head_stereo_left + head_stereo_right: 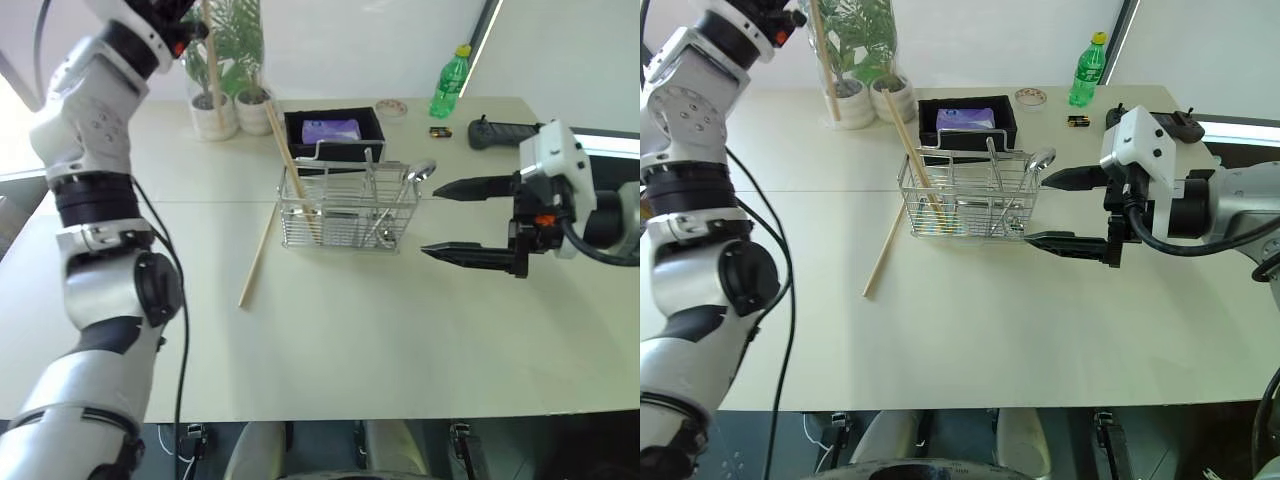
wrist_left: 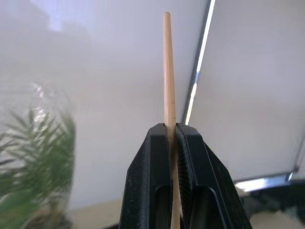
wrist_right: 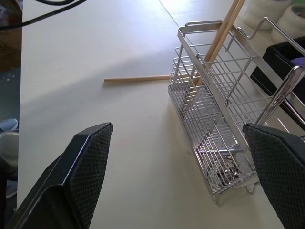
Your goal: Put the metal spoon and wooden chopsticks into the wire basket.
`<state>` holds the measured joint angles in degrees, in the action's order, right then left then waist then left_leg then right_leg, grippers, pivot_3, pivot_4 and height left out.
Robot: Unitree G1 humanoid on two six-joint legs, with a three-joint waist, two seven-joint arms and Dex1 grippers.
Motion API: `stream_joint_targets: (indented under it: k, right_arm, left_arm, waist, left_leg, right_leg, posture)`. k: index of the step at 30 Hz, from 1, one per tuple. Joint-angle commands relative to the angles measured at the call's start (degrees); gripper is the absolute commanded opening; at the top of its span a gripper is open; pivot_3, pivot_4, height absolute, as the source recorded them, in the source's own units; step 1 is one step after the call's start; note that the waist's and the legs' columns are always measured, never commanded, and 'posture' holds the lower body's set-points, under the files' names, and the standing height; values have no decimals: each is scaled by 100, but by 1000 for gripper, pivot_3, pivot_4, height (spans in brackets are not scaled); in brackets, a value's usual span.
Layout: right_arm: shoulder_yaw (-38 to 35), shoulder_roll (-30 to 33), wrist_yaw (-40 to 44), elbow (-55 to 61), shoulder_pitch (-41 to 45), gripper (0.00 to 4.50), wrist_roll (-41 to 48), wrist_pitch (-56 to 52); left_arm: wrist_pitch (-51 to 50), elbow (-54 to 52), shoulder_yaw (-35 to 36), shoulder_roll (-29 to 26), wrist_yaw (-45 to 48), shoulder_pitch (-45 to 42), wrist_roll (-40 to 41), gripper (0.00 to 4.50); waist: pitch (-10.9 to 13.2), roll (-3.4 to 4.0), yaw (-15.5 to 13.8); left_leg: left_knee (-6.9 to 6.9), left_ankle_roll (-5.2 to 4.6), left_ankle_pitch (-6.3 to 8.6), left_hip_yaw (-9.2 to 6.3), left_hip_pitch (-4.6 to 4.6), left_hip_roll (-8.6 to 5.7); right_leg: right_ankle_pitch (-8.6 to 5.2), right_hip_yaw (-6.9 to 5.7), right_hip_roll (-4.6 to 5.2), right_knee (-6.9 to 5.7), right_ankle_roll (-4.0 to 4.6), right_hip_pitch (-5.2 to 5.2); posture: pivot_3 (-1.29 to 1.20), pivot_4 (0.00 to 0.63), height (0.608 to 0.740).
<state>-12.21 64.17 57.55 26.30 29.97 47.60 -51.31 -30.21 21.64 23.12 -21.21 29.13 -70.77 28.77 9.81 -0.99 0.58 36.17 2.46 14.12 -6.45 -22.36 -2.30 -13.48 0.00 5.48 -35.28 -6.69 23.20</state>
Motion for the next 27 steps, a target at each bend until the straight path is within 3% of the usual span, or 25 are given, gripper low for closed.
stream_joint_targets:
  k: [1, 5, 13, 16, 22, 27]
  right_arm:
    - [-258, 43, -103, 179, 76, 4500, 128, -15]
    - [-369, 97, -200, 273, 51, 4500, 243, -123]
    - [-549, 153, -434, 358, 79, 4500, 467, -370]
    - [-601, 153, -527, 386, 76, 4500, 539, -443]
    - [-635, 157, -614, 369, 32, 4500, 574, -466]
    - [-576, 141, -594, 323, -16, 4500, 488, -384]
  left_arm:
    - [-144, -826, -93, 435, -404, 210, 372, 47]
    - [182, -1177, -740, 1011, -483, 798, 54, 47]
    - [764, -751, -1224, 1340, -424, 1056, -258, 47]
    - [851, -600, -1205, 1401, -421, 1027, -225, 1022]
    - [656, -761, -1200, 1381, -317, 1043, -37, 3906]
    - [84, -1105, -1038, 1073, -411, 921, 245, 3906]
  waist:
    - [0, 0, 1]
    - [-2, 1, -11]
    - [-1, 0, -17]
    - [-1, 0, -20]
    - [-1, 0, -14]
    - [-1, 0, 1]
  left_leg:
    - [1, 1, 0, 0, 1, 0]
    - [3, 2, -1, 1, 3, -2]
    - [2, 0, -1, 2, 1, -3]
    - [4, 0, -1, 2, 1, -4]
    - [3, 0, 0, 1, 0, -4]
    - [3, -1, 0, 1, 0, -4]
  right_leg:
    - [0, 0, -1, -1, 0, -1]
    - [1, 0, -4, 1, 1, -6]
    - [0, 0, -7, 3, 2, -5]
    - [0, 1, -7, 5, 2, -7]
    - [0, 0, -7, 5, 2, -6]
    - [0, 0, -7, 4, 2, -6]
  posture:
    - [0, 150, 714]
    - [0, 150, 714]
    - [0, 150, 714]
    - [0, 150, 714]
    - [0, 150, 714]
    - [0, 150, 714]
